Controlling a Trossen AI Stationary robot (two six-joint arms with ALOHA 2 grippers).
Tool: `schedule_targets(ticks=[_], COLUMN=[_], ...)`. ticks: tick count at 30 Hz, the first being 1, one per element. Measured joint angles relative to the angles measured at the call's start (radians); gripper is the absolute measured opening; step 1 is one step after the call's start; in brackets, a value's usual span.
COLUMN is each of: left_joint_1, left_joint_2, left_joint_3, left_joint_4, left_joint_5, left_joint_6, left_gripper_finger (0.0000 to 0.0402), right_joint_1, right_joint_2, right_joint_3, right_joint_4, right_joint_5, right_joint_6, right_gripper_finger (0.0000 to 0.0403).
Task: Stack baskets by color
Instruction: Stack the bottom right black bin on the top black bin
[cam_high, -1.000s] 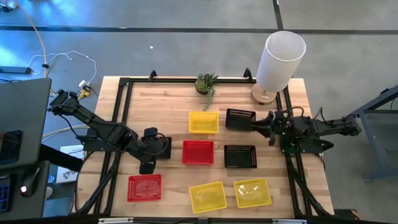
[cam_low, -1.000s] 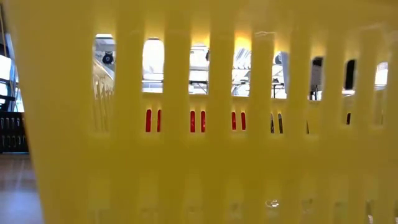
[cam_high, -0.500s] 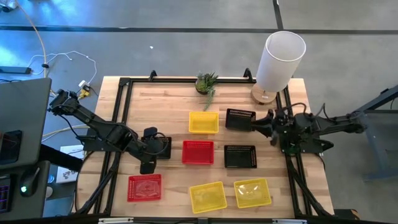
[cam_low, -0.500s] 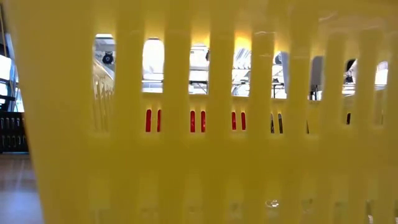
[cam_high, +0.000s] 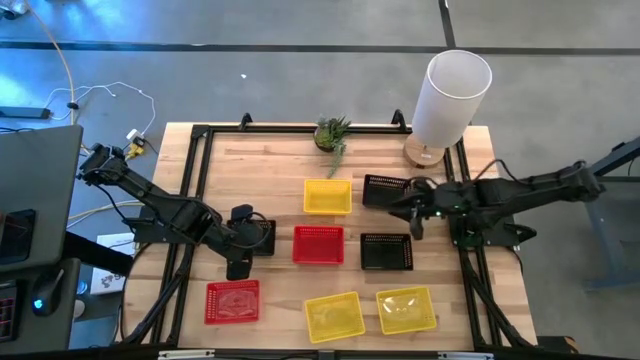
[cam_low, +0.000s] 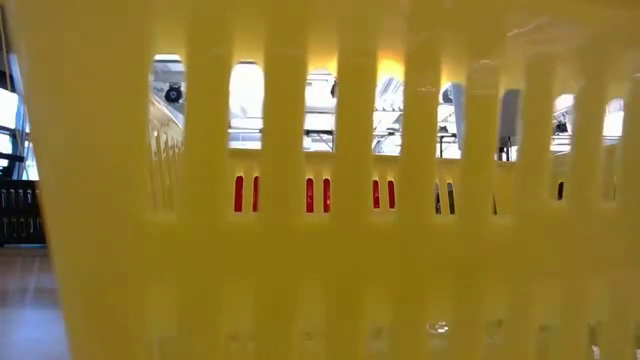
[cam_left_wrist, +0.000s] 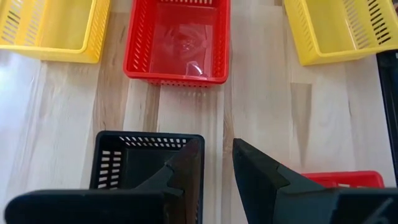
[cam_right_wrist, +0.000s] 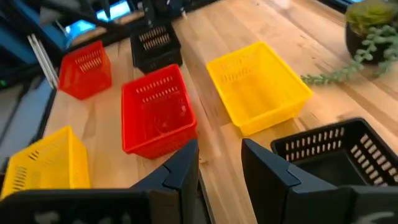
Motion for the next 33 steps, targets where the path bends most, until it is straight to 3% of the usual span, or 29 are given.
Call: schedule_targets(ticks=[11,17,33], left_joint_1=[0.000,0.000,0.000], left_joint_2=[0.000,0.000,0.000], left_joint_3=[0.000,0.000,0.001], left_joint_4=[-0.001,-0.001,-0.001], left_joint_5=[0.000,0.000,0.000], left_joint_6=[-0.022,-0.023,-0.049], left_gripper_finger=[0.0083,0.0083,0.0083], right_joint_1=[0.006,0.053,0.105], right_joint_2=[0.274,0.385,0.565], right_joint_3=[0.113,0.171,0.195], right_joint_4=[-0.014,-0.037,-0.127], right_joint_5=[-0.101,-0.104,-0.075], right_joint_6=[-0.040,-0.074,-0.047], right_gripper_finger=[0.0110,0.0110,0.0110])
